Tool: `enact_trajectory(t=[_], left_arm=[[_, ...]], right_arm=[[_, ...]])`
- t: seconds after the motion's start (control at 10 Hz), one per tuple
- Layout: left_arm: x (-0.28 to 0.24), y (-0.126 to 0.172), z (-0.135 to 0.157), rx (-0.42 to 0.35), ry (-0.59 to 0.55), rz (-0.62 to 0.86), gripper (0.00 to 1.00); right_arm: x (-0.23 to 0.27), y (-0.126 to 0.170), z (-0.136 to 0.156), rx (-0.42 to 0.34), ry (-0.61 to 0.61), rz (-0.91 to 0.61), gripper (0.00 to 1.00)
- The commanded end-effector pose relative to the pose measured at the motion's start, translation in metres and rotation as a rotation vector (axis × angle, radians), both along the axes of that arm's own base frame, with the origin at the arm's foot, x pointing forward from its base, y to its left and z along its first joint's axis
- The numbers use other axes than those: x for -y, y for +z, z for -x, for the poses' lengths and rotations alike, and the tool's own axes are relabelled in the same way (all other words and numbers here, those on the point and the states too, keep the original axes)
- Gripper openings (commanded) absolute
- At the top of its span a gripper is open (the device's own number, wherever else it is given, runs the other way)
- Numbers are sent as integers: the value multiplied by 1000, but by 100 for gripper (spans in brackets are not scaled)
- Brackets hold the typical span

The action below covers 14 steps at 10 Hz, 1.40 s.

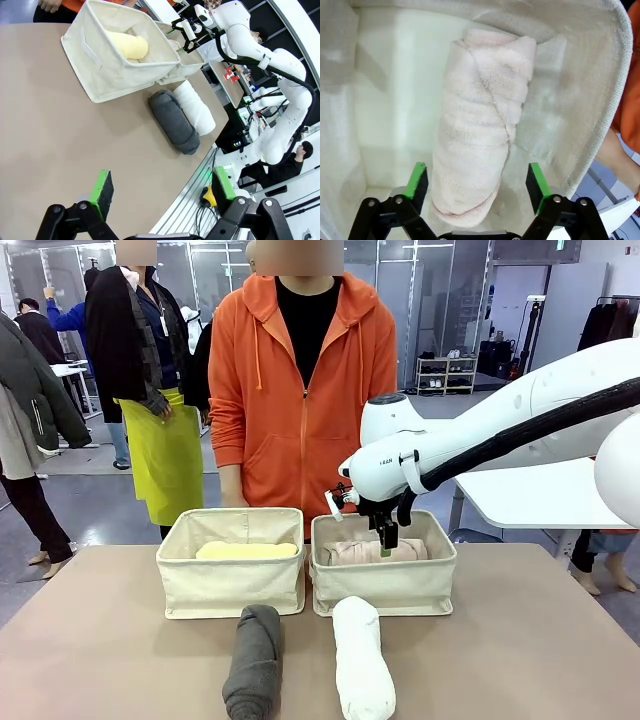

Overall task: Divide the towels into two baskets.
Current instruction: Pick up one hotel-folded towel from the bottom of the table and place it in the Fabric basket indicated by the person.

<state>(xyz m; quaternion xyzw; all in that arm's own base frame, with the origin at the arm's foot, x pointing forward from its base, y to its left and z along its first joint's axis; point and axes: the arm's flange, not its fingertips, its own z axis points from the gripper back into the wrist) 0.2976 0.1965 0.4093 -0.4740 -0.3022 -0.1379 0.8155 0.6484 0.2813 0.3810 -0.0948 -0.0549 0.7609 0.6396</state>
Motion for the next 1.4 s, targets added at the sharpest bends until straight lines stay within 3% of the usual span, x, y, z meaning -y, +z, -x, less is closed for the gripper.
enact_trajectory(t=[0.0, 0.1, 0.2, 1.3], left_arm=[[-2, 2, 2, 19, -7, 11, 100], [-2, 2, 2, 19, -7, 11, 100], [-2, 2, 2, 19, -7, 11, 100], [-2, 2, 2, 19, -7, 11, 100]], right_arm=[[1, 3, 2, -13, -11, -8, 100], [13, -4, 2, -15, -65, 14, 100], [0, 1, 0, 1, 0, -1, 100], [0, 1, 0, 1, 0, -1, 100]])
